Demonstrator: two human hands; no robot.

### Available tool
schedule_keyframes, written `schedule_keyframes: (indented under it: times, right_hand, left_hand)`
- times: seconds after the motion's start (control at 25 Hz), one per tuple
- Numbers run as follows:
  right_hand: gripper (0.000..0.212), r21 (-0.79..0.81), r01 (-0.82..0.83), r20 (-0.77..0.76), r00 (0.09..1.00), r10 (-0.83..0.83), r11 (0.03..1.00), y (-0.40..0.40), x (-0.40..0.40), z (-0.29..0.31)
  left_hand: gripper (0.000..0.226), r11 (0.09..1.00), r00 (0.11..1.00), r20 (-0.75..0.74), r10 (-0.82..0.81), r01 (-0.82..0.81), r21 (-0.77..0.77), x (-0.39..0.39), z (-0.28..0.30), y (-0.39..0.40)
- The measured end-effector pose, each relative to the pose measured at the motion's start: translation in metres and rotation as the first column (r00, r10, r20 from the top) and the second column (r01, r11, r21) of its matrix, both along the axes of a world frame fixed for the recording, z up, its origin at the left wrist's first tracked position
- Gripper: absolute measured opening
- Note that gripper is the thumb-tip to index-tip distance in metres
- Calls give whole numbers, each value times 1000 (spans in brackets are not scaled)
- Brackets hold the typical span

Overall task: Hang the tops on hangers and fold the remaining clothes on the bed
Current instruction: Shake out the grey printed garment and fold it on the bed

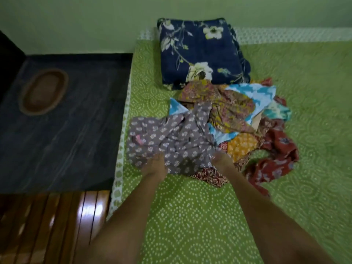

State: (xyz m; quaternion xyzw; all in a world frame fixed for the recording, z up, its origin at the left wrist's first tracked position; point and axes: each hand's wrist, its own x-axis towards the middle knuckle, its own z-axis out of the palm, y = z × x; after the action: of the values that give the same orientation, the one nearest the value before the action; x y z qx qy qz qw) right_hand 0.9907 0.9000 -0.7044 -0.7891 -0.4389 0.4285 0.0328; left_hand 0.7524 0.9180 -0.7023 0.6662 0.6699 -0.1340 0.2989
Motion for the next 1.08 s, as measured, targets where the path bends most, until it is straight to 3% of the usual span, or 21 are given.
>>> schedule_keyframes:
  times: [0.12, 0.24, 0.32, 0.44, 0.56, 0.64, 0.72, 0.84, 0.88, 0.96, 1.08]
  right_hand:
    - [60, 159, 80, 8, 997, -83, 984, 28, -2, -38]
    - [84, 277, 0, 46, 999, -13, 961, 54, -9, -56]
    - [87, 304, -29, 77, 997, 6, 952, 66, -15, -68]
    - [68, 248, -56, 164, 986, 15, 967, 64, -26, -79]
    - [64, 67, 48, 108, 993, -55, 997, 51, -37, -65]
    - [57, -72, -33, 155, 987, 44, 997, 44, -44, -29]
    - [54, -113, -201, 316, 921, 227, 973, 42, -52, 25]
    - [96, 29, -348, 279, 903, 326, 937, 51, -69, 115]
    - [100, 118, -370, 238, 912, 335, 922, 51, -76, 153]
    - [89, 239, -395, 189, 915, 356, 887, 54, -88, 215]
    - [50, 209, -510, 286, 848, 447, 834, 32, -98, 293]
  left_hand:
    - [82, 987, 997, 1, 82, -81, 139, -5, -48, 24]
    - [94, 963, 990, 22, 140, -141, 230, -16, -72, 57]
    - [93, 956, 984, 16, 178, -177, 234, -25, -83, 80]
    - [70, 961, 986, -97, 138, -109, 255, -35, -79, 101]
    - [35, 981, 979, -201, 43, -3, 194, -37, -47, 94]
    - [23, 978, 986, -166, 10, 24, 205, -40, -17, 83]
    - [27, 961, 999, -45, -20, 32, 275, -44, 22, 79]
    - [33, 951, 973, 160, -166, 115, 286, -29, 119, 76]
    - [36, 948, 955, 186, -232, 179, 265, -23, 163, 72]
    - [34, 934, 918, 227, -326, 277, 224, -13, 244, 65]
    - [23, 915, 824, 398, -403, 352, 196, -14, 361, 35]
